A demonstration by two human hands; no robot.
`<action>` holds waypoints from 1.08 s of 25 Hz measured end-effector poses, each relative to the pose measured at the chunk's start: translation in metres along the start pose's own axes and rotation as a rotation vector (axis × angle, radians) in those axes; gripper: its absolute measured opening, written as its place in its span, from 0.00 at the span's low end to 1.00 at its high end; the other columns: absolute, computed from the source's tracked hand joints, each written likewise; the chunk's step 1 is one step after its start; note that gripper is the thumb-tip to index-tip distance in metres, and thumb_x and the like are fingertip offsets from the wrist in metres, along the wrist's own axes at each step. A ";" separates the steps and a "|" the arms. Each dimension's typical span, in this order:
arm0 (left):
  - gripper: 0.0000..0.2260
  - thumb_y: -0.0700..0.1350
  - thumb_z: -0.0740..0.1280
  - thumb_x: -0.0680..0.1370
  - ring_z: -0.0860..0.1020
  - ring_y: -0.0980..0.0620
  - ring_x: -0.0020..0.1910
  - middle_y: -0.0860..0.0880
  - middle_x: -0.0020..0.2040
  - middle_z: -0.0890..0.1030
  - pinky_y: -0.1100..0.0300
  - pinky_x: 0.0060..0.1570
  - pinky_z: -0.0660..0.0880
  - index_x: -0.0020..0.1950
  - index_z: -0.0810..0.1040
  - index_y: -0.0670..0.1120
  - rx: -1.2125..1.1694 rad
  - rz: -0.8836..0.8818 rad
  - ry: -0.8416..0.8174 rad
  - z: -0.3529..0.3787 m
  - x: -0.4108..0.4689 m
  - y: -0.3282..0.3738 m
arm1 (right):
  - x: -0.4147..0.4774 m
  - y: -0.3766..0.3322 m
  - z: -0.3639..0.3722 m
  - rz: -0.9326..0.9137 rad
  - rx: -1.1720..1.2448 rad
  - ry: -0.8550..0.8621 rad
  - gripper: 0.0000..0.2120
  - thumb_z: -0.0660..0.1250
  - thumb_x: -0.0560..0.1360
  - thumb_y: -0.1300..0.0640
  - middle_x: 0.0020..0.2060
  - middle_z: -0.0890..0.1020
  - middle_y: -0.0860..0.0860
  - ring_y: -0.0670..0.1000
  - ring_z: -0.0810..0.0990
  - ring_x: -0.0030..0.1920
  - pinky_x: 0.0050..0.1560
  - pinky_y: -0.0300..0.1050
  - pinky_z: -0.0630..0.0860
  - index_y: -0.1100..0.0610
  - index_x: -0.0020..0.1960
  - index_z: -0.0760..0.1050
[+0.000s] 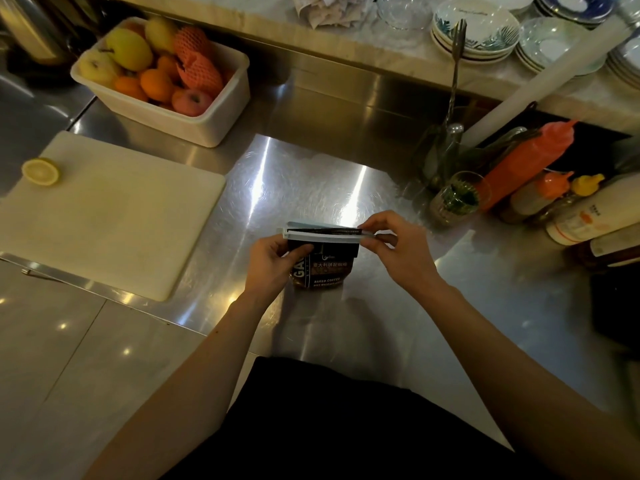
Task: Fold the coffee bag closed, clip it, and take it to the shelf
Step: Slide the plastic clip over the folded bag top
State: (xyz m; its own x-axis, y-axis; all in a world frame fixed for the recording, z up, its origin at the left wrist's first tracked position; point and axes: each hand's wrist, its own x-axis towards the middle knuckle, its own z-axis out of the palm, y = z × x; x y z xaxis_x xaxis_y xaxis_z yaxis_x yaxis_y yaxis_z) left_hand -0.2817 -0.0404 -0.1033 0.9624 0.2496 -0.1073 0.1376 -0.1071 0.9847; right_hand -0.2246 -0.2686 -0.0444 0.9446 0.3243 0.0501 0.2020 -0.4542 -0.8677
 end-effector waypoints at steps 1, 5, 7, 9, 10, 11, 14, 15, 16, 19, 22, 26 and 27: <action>0.10 0.39 0.74 0.73 0.86 0.55 0.46 0.51 0.46 0.86 0.61 0.47 0.81 0.54 0.84 0.41 0.002 0.004 0.002 0.001 0.000 0.000 | 0.000 -0.001 0.001 0.009 0.021 -0.004 0.09 0.71 0.74 0.63 0.45 0.80 0.38 0.41 0.81 0.49 0.52 0.33 0.77 0.51 0.50 0.77; 0.07 0.40 0.74 0.74 0.85 0.60 0.45 0.61 0.42 0.86 0.68 0.42 0.79 0.52 0.85 0.47 0.016 0.068 -0.026 -0.001 -0.002 0.007 | 0.002 -0.003 0.006 0.001 0.052 -0.020 0.11 0.71 0.74 0.65 0.47 0.79 0.37 0.42 0.81 0.50 0.54 0.35 0.78 0.52 0.53 0.77; 0.08 0.39 0.73 0.75 0.85 0.60 0.45 0.62 0.43 0.86 0.69 0.41 0.78 0.52 0.85 0.49 0.014 0.096 -0.043 -0.002 -0.002 0.008 | 0.003 -0.004 0.007 0.004 0.050 -0.029 0.12 0.71 0.74 0.65 0.47 0.79 0.38 0.44 0.81 0.51 0.55 0.37 0.78 0.53 0.54 0.77; 0.08 0.38 0.72 0.75 0.85 0.59 0.45 0.62 0.43 0.86 0.69 0.41 0.78 0.52 0.85 0.48 0.011 0.085 -0.035 -0.001 -0.001 0.007 | 0.003 -0.004 0.008 0.007 0.051 -0.023 0.11 0.71 0.74 0.64 0.47 0.79 0.37 0.42 0.81 0.50 0.56 0.37 0.78 0.52 0.54 0.78; 0.08 0.39 0.73 0.75 0.85 0.59 0.45 0.61 0.43 0.86 0.68 0.41 0.79 0.52 0.85 0.48 0.011 0.074 -0.027 -0.001 -0.001 0.006 | 0.002 -0.005 0.009 0.013 0.062 -0.016 0.11 0.71 0.74 0.64 0.47 0.79 0.37 0.40 0.81 0.50 0.56 0.37 0.78 0.52 0.53 0.78; 0.08 0.39 0.73 0.75 0.85 0.58 0.45 0.61 0.43 0.86 0.67 0.42 0.79 0.52 0.85 0.48 0.007 0.063 -0.020 0.000 -0.001 0.005 | 0.001 -0.005 0.010 0.022 0.078 -0.004 0.11 0.71 0.74 0.64 0.47 0.80 0.37 0.39 0.81 0.50 0.55 0.36 0.78 0.52 0.53 0.78; 0.07 0.42 0.74 0.74 0.85 0.55 0.47 0.57 0.44 0.87 0.64 0.43 0.80 0.51 0.85 0.48 -0.040 0.035 -0.018 0.002 -0.001 0.005 | 0.000 -0.004 0.013 0.039 0.126 0.036 0.11 0.71 0.74 0.64 0.46 0.81 0.38 0.39 0.81 0.50 0.52 0.34 0.78 0.52 0.52 0.78; 0.07 0.42 0.75 0.74 0.86 0.55 0.47 0.56 0.45 0.87 0.65 0.43 0.80 0.51 0.85 0.49 -0.059 0.035 -0.024 0.002 -0.001 0.005 | 0.000 -0.005 0.015 0.042 0.139 0.046 0.11 0.71 0.73 0.64 0.46 0.81 0.38 0.40 0.81 0.50 0.52 0.34 0.78 0.53 0.52 0.78; 0.07 0.42 0.75 0.74 0.86 0.54 0.47 0.56 0.45 0.87 0.65 0.44 0.80 0.51 0.85 0.49 -0.076 0.034 -0.032 0.001 -0.001 0.004 | -0.001 -0.005 0.016 0.045 0.150 0.054 0.11 0.71 0.73 0.65 0.46 0.82 0.39 0.41 0.81 0.50 0.52 0.36 0.79 0.53 0.52 0.79; 0.08 0.45 0.75 0.73 0.85 0.53 0.49 0.55 0.47 0.87 0.61 0.47 0.82 0.52 0.85 0.49 -0.114 -0.003 -0.043 0.001 -0.001 0.001 | -0.004 -0.005 0.021 0.061 0.187 0.071 0.11 0.72 0.73 0.65 0.47 0.82 0.40 0.44 0.82 0.51 0.54 0.43 0.81 0.53 0.52 0.79; 0.10 0.46 0.75 0.73 0.85 0.50 0.50 0.51 0.49 0.87 0.58 0.48 0.82 0.53 0.85 0.47 -0.148 -0.017 -0.040 0.002 -0.002 -0.001 | -0.005 -0.005 0.025 0.063 0.196 0.059 0.12 0.71 0.73 0.64 0.48 0.81 0.38 0.42 0.81 0.52 0.55 0.44 0.81 0.51 0.53 0.78; 0.08 0.45 0.75 0.73 0.85 0.49 0.51 0.50 0.49 0.87 0.58 0.48 0.82 0.53 0.86 0.48 -0.179 -0.020 -0.033 0.003 -0.002 -0.002 | 0.000 -0.006 0.025 0.052 0.173 0.020 0.11 0.71 0.74 0.64 0.48 0.81 0.38 0.41 0.80 0.52 0.55 0.41 0.80 0.53 0.54 0.78; 0.08 0.44 0.75 0.74 0.85 0.50 0.50 0.50 0.49 0.87 0.59 0.47 0.82 0.52 0.86 0.49 -0.187 -0.026 -0.031 0.004 -0.003 -0.002 | 0.002 -0.005 0.024 0.046 0.164 0.010 0.10 0.71 0.74 0.63 0.48 0.81 0.38 0.41 0.81 0.52 0.55 0.40 0.80 0.54 0.54 0.79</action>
State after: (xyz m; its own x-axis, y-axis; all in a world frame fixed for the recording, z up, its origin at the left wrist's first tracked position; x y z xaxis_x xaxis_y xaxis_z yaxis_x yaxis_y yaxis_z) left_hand -0.2839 -0.0445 -0.1056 0.9664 0.2194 -0.1341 0.1191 0.0806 0.9896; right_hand -0.2301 -0.2454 -0.0516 0.9547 0.2974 0.0130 0.1146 -0.3268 -0.9381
